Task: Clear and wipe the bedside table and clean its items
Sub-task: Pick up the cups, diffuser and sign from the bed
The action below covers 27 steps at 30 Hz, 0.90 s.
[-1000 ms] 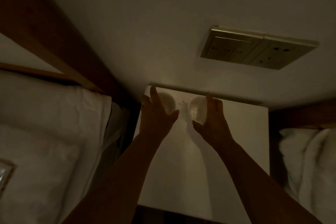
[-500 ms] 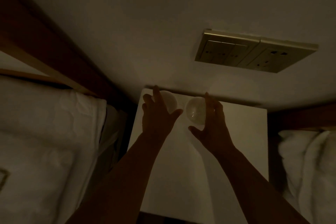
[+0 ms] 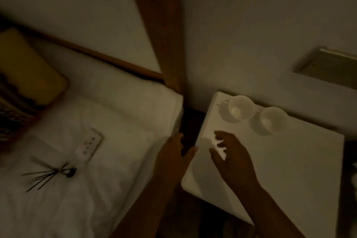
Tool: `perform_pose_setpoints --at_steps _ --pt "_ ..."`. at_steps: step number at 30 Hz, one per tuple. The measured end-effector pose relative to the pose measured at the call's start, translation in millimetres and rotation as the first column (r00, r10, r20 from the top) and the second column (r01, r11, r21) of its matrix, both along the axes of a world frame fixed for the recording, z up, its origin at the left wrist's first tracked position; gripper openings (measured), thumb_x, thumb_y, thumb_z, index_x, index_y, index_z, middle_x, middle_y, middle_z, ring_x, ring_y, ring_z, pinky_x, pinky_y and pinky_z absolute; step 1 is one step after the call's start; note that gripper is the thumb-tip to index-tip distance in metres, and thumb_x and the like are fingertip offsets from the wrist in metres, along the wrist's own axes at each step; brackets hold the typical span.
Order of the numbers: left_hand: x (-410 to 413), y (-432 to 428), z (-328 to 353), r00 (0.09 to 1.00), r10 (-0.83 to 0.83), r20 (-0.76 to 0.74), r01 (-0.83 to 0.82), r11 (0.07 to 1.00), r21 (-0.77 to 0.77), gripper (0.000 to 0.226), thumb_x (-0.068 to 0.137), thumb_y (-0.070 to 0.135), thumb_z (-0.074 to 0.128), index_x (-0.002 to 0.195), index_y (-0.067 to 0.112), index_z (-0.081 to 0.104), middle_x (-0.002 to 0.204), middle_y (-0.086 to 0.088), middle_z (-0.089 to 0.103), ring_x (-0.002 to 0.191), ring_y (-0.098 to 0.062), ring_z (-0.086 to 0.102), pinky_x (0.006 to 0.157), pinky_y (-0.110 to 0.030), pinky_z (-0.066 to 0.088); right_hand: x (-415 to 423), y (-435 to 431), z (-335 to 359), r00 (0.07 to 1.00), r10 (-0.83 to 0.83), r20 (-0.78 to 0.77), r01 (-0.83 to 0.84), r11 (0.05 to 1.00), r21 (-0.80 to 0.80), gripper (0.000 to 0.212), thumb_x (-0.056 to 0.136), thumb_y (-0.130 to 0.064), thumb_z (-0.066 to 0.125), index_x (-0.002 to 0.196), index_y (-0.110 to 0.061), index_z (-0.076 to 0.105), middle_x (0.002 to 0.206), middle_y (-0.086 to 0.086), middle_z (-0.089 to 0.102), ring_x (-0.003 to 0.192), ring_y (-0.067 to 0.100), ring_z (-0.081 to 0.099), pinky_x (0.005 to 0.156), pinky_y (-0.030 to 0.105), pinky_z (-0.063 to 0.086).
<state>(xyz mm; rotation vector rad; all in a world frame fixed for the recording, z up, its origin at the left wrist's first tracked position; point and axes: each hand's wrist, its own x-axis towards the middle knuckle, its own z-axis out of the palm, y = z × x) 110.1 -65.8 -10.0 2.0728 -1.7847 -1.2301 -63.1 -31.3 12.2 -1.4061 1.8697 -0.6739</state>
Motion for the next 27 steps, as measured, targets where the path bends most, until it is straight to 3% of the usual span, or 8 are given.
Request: perform_pose_setpoints --at_steps 2,6,11,15,17,20,24,27 --pt "45.3 20.5 3.0 1.0 0.012 0.018 -0.013 1.0 0.023 0.062 0.085 0.062 0.055 0.127 0.017 0.052 0.109 -0.006 0.067 0.094 -0.018 0.063 0.085 -0.032 0.051 46.7 0.0 3.1 0.99 0.141 0.03 -0.141 0.99 0.025 0.039 0.09 -0.022 0.064 0.127 -0.024 0.055 0.101 -0.008 0.065 0.087 0.006 0.062 0.082 0.03 0.054" --pt "137.8 63.5 7.1 0.986 0.117 0.121 -0.128 0.988 0.09 0.051 0.083 0.063 0.055 0.124 0.033 0.05 0.092 0.013 0.061 0.083 -0.005 0.06 0.075 -0.023 0.051 143.0 -0.6 6.2 0.933 0.352 0.079 -0.359 0.926 0.118 0.037 0.092 -0.03 0.06 0.128 -0.031 0.051 0.099 -0.013 0.066 0.082 -0.003 0.06 0.073 0.011 0.047" --pt "245.9 111.6 6.6 0.932 0.29 0.219 -0.318 0.942 0.108 0.041 0.085 0.054 0.06 0.12 0.034 0.05 0.09 0.014 0.06 0.081 -0.002 0.059 0.079 -0.027 0.055 246.4 -7.8 5.6 0.824 0.559 0.095 -0.565 0.797 0.212 0.037 0.093 -0.031 0.059 0.128 -0.024 0.052 0.101 -0.006 0.064 0.087 0.007 0.062 0.079 0.029 0.055" --pt "314.0 124.1 -7.9 0.867 0.46 0.194 -0.475 0.879 0.04 0.053 0.085 0.045 0.066 0.131 0.028 0.047 0.112 0.006 0.057 0.094 -0.01 0.06 0.085 -0.032 0.056 307.1 -25.4 -8.7 0.789 0.615 0.01 -0.6 0.766 0.232 0.037 0.092 -0.031 0.059 0.127 -0.021 0.053 0.11 -0.002 0.062 0.094 0.011 0.061 0.083 0.031 0.054" --pt "338.4 119.4 -20.4 0.843 0.531 0.091 -0.532 0.847 -0.013 0.074 0.082 0.043 0.069 0.144 0.026 0.031 0.132 -0.001 0.047 0.103 -0.015 0.06 0.088 -0.037 0.057 332.0 -37.5 -16.4 0.77 0.636 -0.054 -0.615 0.762 0.203 0.041 0.092 -0.03 0.059 0.131 -0.02 0.05 0.118 0.001 0.059 0.103 0.014 0.059 0.088 0.033 0.052" --pt "358.9 100.5 -39.3 0.871 0.49 0.03 -0.486 0.869 -0.09 0.091 0.08 0.042 0.071 0.149 0.028 0.013 0.146 -0.001 0.029 0.112 -0.02 0.058 0.092 -0.037 0.054 361.0 -61.2 -27.9 0.765 0.625 -0.154 -0.599 0.779 0.183 0.051 0.091 -0.026 0.061 0.138 -0.015 0.044 0.133 0.007 0.049 0.119 0.022 0.053 0.097 0.039 0.049" --pt "375.7 74.5 -67.8 0.901 0.42 0.11 -0.404 0.903 -0.146 0.079 0.083 0.047 0.068 0.145 0.016 0.029 0.155 -0.008 0.029 0.132 -0.025 0.041 0.11 -0.039 0.04 390.6 -89.3 -42.9 0.737 0.62 -0.269 -0.598 0.784 0.169 0.06 0.087 -0.02 0.065 0.141 -0.014 0.04 0.146 0.009 0.035 0.129 0.03 0.043 0.102 0.039 0.047" --pt "381.9 61.7 -85.0 0.925 0.376 0.051 -0.366 0.919 -0.149 0.077 0.084 0.045 0.066 0.146 0.013 0.035 0.157 0.001 0.027 0.143 -0.018 0.026 0.117 -0.023 0.019 406.3 -102.9 -55.4 0.705 0.635 -0.318 -0.599 0.772 0.214 0.065 0.089 -0.025 0.062 0.146 -0.018 0.033 0.156 0.007 0.023 0.137 0.031 0.032 0.105 0.044 0.044"
